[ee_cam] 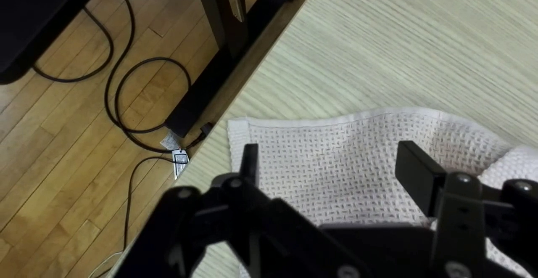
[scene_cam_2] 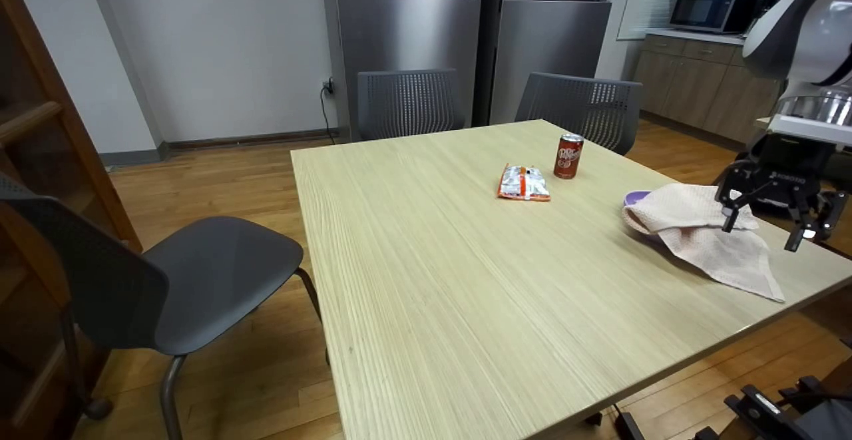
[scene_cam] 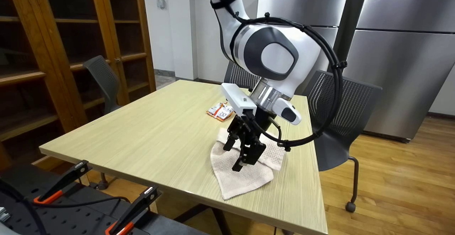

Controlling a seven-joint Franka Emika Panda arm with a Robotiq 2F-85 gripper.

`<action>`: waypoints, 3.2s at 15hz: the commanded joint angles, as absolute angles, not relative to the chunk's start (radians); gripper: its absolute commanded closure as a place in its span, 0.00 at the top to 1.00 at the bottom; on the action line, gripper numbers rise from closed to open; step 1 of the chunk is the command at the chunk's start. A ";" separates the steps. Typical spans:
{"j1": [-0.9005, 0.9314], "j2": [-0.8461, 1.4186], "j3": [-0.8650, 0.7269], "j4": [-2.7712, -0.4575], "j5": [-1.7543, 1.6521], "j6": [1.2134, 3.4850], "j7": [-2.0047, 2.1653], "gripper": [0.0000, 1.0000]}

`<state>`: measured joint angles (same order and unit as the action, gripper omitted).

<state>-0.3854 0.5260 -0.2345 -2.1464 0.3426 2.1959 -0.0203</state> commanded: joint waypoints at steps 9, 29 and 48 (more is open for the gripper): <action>-0.420 0.527 -0.233 -2.131 0.357 2.301 -0.057 1.00; -0.736 0.700 -0.035 -1.931 0.611 2.336 -0.553 1.00; -0.764 0.753 -0.017 -1.829 0.592 2.268 -0.579 0.50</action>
